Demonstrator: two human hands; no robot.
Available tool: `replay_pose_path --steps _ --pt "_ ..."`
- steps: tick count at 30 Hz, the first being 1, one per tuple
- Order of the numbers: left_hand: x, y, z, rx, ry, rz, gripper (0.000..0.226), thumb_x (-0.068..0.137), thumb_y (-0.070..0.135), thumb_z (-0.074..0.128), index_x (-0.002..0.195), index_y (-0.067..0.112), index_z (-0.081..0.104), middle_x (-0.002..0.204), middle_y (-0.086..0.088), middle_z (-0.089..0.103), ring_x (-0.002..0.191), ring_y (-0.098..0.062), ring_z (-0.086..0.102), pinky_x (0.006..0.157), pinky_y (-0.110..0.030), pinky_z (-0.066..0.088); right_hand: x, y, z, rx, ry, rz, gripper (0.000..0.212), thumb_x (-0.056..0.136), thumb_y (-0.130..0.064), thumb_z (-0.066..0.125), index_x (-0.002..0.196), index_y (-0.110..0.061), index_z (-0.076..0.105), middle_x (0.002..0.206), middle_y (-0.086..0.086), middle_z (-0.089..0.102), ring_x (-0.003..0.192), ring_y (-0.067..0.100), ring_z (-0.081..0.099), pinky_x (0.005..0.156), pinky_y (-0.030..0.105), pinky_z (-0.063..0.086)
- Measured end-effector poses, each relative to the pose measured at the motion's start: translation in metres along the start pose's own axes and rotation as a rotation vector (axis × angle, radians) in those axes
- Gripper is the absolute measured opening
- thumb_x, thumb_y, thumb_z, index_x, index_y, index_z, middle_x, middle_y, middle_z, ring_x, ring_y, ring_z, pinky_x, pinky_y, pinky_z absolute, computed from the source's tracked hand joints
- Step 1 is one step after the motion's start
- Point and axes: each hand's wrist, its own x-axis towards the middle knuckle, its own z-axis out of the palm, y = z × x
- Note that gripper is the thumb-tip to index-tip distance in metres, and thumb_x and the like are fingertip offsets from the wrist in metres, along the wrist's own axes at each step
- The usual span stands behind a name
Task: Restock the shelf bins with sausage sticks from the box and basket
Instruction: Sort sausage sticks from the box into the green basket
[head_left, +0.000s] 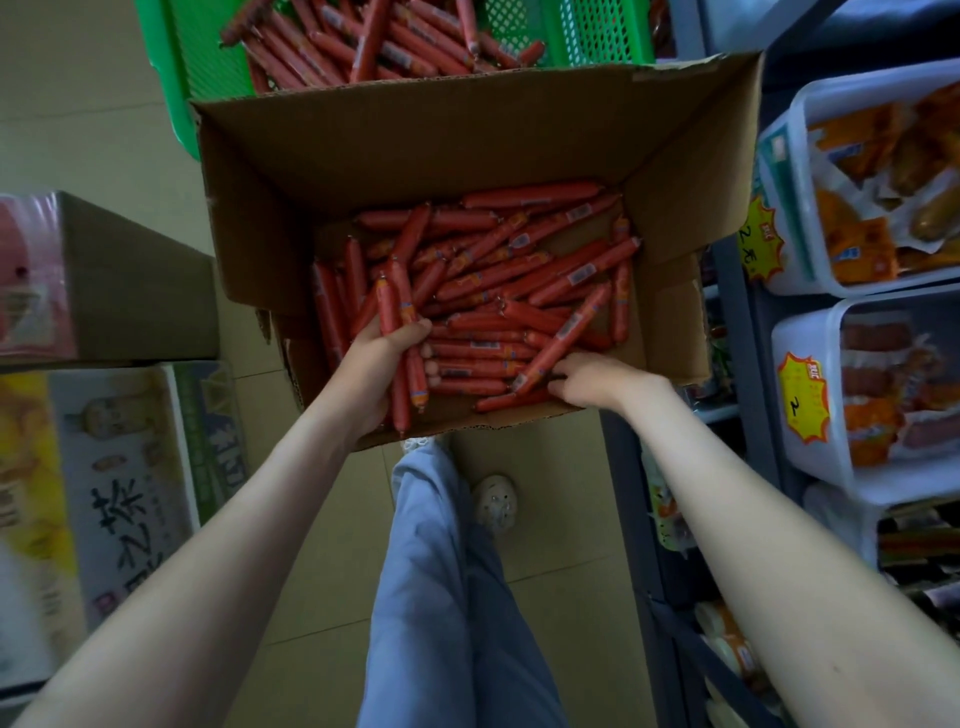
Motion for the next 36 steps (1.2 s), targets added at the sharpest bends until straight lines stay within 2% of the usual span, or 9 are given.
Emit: replay_pose_path --steps 6,9,13,16,21,23,27,32,36 --pt "0.000 0.002 -0.002 -0.004 -0.003 0.006 0.008 0.094 0.008 0.052 0.091 0.014 0.049 0.061 -0.003 0.052 0.052 -0.016 0.054 0.052 -0.028 0.051 0.012 -0.011 0.003 -0.250 -0.119 0.126 0.050 0.097 -0.026 0.032 0.146 -0.013 0.032 0.150 0.016 0.023 0.137 0.035 0.022 0.112 0.043 0.026" --pt "-0.001 0.002 0.000 0.012 -0.023 -0.014 0.007 0.094 0.009 0.053 0.092 0.014 0.050 0.065 -0.004 0.053 0.056 -0.018 0.055 0.055 -0.029 0.053 0.001 -0.011 -0.002 -0.243 -0.109 0.087 0.042 0.099 -0.033 0.039 0.139 -0.021 0.044 0.146 0.013 0.026 0.135 0.035 0.021 0.111 0.042 0.023" --pt "-0.004 0.006 0.005 0.118 -0.051 -0.018 0.004 0.095 0.009 0.052 0.097 0.012 0.053 0.077 -0.008 0.064 0.070 -0.020 0.064 0.067 -0.031 0.057 -0.030 -0.018 -0.027 0.109 0.005 -0.053 0.034 0.098 -0.031 0.047 0.130 -0.023 0.054 0.139 0.009 0.044 0.124 0.027 0.044 0.099 0.032 0.036" --pt "-0.008 0.017 0.011 0.150 -0.129 -0.040 0.018 0.097 0.009 0.049 0.114 0.006 0.053 0.098 -0.016 0.069 0.093 -0.028 0.068 0.084 -0.041 0.055 -0.049 -0.033 -0.044 0.165 0.175 -0.276 0.030 0.093 -0.024 0.056 0.122 -0.017 0.059 0.118 0.003 0.054 0.117 0.019 0.045 0.092 0.024 0.031" --pt "-0.021 0.042 0.010 0.439 -0.373 -0.002 0.022 0.090 0.019 0.062 0.111 0.016 0.057 0.094 -0.014 0.068 0.085 -0.024 0.064 0.076 -0.038 0.053 -0.050 -0.061 -0.061 0.245 0.397 -0.543 0.023 0.080 -0.009 0.068 0.103 -0.011 0.067 0.092 -0.006 0.052 0.092 0.009 0.040 0.082 0.006 0.025" --pt "-0.022 0.051 0.004 0.452 -0.430 -0.015 0.032 0.082 0.016 0.071 0.111 0.022 0.057 0.088 -0.011 0.066 0.079 -0.022 0.062 0.070 -0.033 0.052 -0.048 -0.068 -0.067 0.308 0.444 -0.551 0.028 0.079 -0.010 0.070 0.106 -0.013 0.066 0.096 -0.009 0.052 0.094 0.007 0.039 0.085 0.003 0.025" --pt "-0.021 0.063 -0.011 0.438 -0.314 -0.066 0.033 0.082 -0.001 0.067 0.105 0.019 0.053 0.070 -0.009 0.063 0.061 -0.016 0.060 0.053 -0.025 0.051 -0.028 -0.074 -0.069 0.519 0.481 -0.408 0.068 0.080 -0.021 0.073 0.139 -0.025 0.040 0.135 -0.005 0.042 0.130 0.012 0.030 0.103 0.015 0.020" --pt "-0.016 0.064 -0.042 0.219 -0.168 -0.109 0.032 0.083 -0.004 0.061 0.106 0.018 0.053 0.083 -0.009 0.069 0.072 -0.020 0.067 0.066 -0.031 0.057 0.018 -0.087 -0.032 -0.157 0.174 -0.352 0.091 0.079 -0.039 0.070 0.149 -0.024 0.013 0.153 0.004 0.018 0.140 0.025 0.016 0.114 0.042 0.013" --pt "-0.021 0.062 -0.057 0.086 -0.090 -0.075 0.041 0.080 0.001 0.063 0.115 0.020 0.051 0.093 -0.013 0.071 0.082 -0.026 0.068 0.072 -0.036 0.058 0.028 -0.085 -0.004 -0.654 0.258 -0.398 0.080 0.085 -0.040 0.061 0.148 -0.028 0.015 0.149 0.009 0.021 0.134 0.030 0.023 0.111 0.044 0.015"
